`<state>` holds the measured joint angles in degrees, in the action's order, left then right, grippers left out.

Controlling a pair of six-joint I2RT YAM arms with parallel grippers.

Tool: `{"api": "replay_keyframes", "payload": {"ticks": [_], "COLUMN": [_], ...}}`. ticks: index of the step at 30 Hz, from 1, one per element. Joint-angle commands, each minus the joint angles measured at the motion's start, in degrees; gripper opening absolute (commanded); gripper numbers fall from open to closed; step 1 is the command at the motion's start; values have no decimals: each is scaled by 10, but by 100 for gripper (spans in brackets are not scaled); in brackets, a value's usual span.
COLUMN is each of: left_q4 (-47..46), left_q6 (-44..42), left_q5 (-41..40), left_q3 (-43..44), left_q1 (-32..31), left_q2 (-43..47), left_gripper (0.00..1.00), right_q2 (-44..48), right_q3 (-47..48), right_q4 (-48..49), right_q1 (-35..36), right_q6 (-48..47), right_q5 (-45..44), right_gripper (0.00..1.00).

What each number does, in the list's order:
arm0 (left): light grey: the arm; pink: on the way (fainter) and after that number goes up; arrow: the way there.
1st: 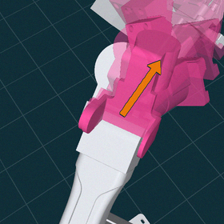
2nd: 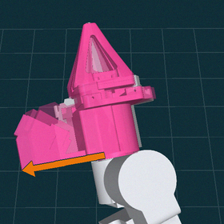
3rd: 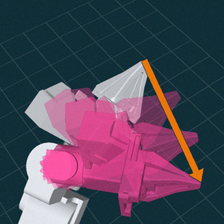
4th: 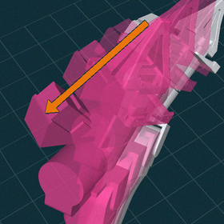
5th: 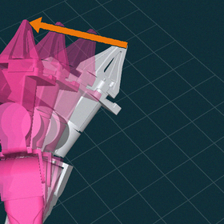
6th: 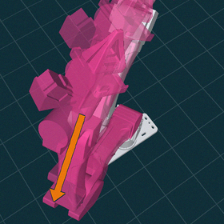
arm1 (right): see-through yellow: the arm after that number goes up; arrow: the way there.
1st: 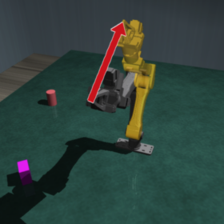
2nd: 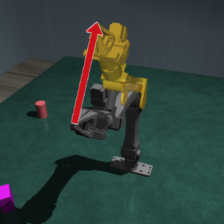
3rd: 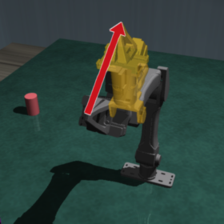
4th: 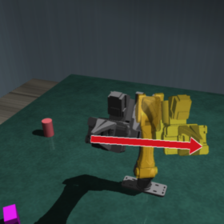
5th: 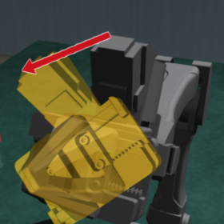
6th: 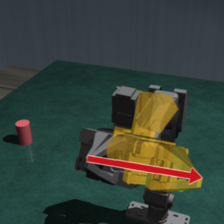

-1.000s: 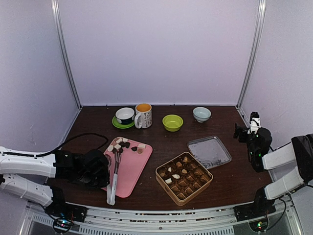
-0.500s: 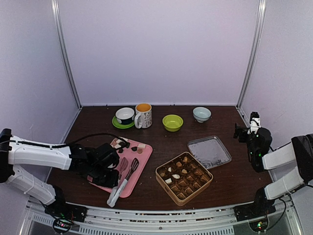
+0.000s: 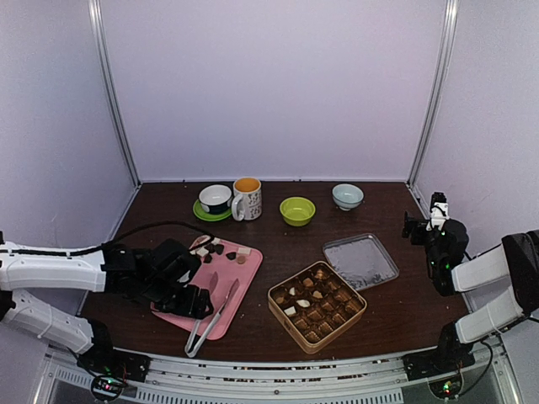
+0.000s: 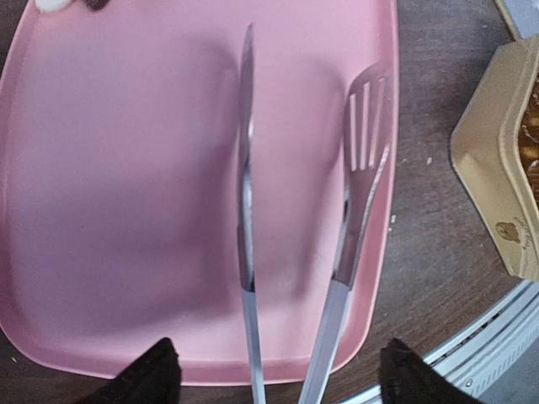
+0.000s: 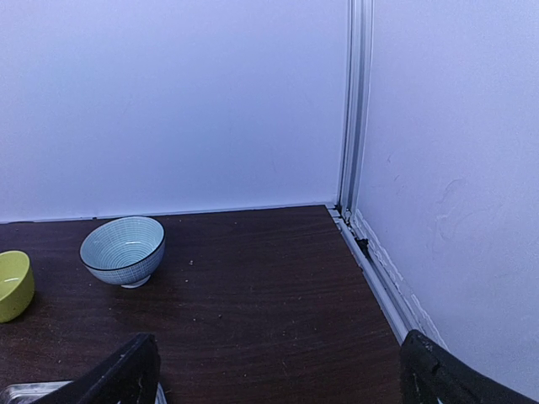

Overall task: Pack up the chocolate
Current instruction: Pick up the clamp from the plate.

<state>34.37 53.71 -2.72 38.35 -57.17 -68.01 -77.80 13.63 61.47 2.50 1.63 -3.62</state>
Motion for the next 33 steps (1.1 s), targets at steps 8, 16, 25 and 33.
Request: {"api": "replay_keyframes", "payload": {"ticks": [8, 16, 25, 33], "left_q4": [-39, -49, -82, -75], "left_q6": [-4, -4, 11, 19], "left_q5": [-54, -63, -77, -78], "left_q3": [7, 26, 2, 12], "left_q1": [-61, -90, -101, -120], "left_q2": [11, -54, -68, -89], "left_gripper": [98, 98, 98, 95], "right_q2": [-1, -1, -1, -1], "right_q3": [9, 8, 8, 9], "right_q4": [8, 9, 8, 8], "right_q1": [-1, -1, -1, -1], "right_q6": [-3, -3, -3, -3], "right_q5": [2, 2, 3, 3], "right_gripper": [100, 100, 100, 100]}}
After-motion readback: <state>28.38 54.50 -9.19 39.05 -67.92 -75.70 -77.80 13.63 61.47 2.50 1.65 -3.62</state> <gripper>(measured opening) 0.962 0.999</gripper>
